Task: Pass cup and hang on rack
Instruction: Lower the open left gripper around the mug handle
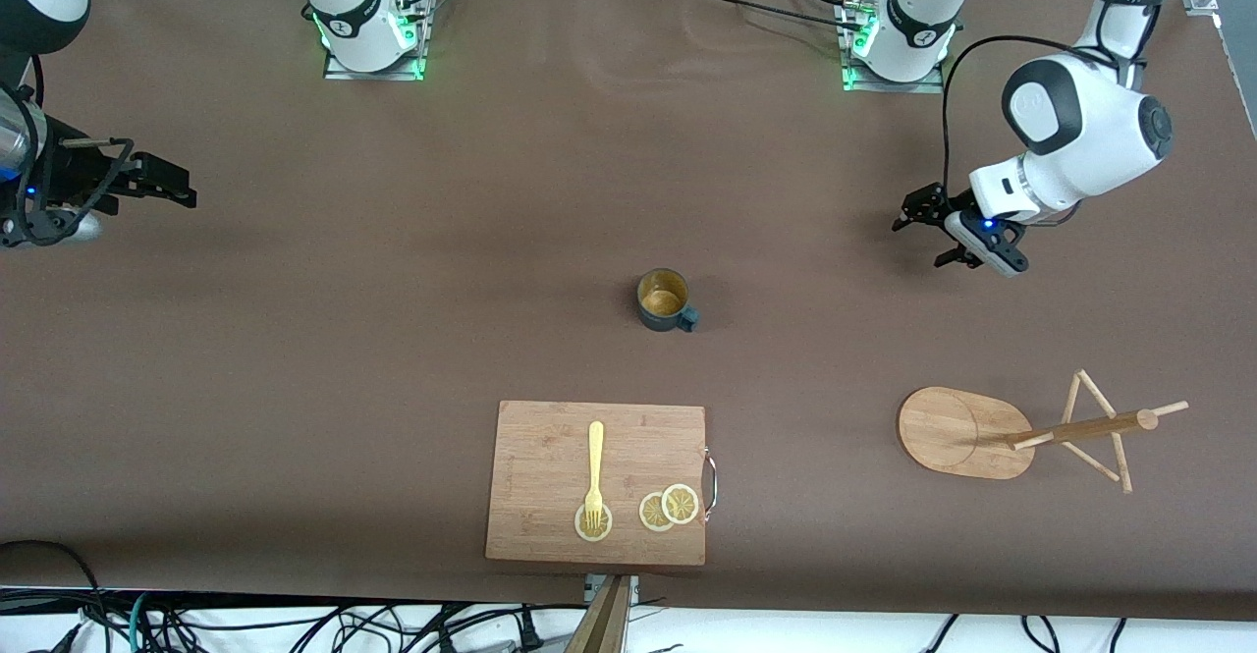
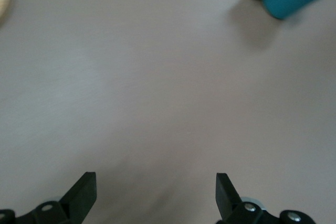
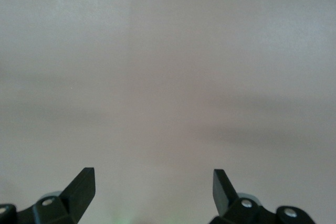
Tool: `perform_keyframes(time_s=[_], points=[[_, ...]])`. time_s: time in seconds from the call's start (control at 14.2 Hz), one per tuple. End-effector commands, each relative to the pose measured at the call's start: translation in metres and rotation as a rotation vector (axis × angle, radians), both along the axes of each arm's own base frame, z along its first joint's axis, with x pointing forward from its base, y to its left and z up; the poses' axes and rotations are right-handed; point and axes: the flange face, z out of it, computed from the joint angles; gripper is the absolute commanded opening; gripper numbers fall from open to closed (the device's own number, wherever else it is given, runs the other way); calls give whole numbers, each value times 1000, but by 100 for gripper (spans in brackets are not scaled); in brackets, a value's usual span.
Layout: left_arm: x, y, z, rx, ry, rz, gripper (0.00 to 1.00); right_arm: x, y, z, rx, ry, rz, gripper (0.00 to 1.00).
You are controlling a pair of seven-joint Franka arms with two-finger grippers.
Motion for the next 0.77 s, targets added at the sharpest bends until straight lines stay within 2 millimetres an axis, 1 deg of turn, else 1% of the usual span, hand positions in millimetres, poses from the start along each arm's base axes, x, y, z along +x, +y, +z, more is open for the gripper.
perform_keyframes(time_s=[0.0, 0.14, 0.21, 0.28, 0.35, 0.42, 0.56, 0.7], points=[[-4, -21, -43, -152, -77, -107, 100, -10, -1, 0, -11, -14, -8, 99], [-6, -42, -58, -237, -131, -132, 100, -1, -1, -1, -2, -52, -4, 99], [-6, -48, -64, -268, -155, -144, 100, 3, -3, -3, -9, -67, 10, 99], [-2, -58, -71, -317, -184, -178, 100, 4, -3, 0, -10, -69, 12, 99], [4, -64, -82, -367, -208, -209, 100, 5, 0, 1, -14, -63, 11, 99], [8, -66, -96, -415, -232, -237, 100, 4, 1, 3, -19, -59, 11, 99], [19, -81, -120, -542, -307, -310, 100, 4, 2, 3, -20, -59, -1, 99], [38, -93, -132, -630, -395, -381, 100, 3, 3, 3, -27, -50, -57, 99]])
